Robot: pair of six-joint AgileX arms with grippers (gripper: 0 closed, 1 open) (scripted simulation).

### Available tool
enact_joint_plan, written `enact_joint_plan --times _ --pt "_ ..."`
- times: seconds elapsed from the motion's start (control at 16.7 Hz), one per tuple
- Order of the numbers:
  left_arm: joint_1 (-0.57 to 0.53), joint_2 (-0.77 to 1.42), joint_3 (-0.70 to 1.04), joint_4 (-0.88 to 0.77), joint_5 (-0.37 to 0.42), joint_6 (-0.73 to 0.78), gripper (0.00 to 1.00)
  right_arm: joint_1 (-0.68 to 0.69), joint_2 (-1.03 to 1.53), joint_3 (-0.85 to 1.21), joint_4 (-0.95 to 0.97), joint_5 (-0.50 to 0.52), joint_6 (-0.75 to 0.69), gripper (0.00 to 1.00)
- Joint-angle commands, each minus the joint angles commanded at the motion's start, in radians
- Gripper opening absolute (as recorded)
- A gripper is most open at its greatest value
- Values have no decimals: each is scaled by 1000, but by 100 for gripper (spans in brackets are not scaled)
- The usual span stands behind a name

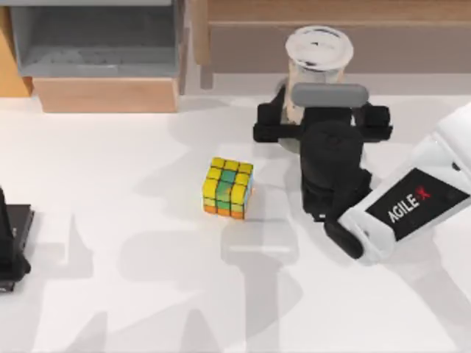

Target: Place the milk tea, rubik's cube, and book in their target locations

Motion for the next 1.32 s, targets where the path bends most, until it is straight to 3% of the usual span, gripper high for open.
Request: enact_joint_plan --times 0.48,0.84,1.08,1.32 --pt "0 0 0 0 0 0 100 31 -195 -66 -132 27 5 100" --pt "0 0 0 0 0 0 100 26 -206 -55 -144 30 10 100" --pt "0 0 0 0 0 0 100 24 -255 72 -282 28 83 100" --pt "0 0 0 0 0 0 100 52 -246 333 -592 -27 237 100"
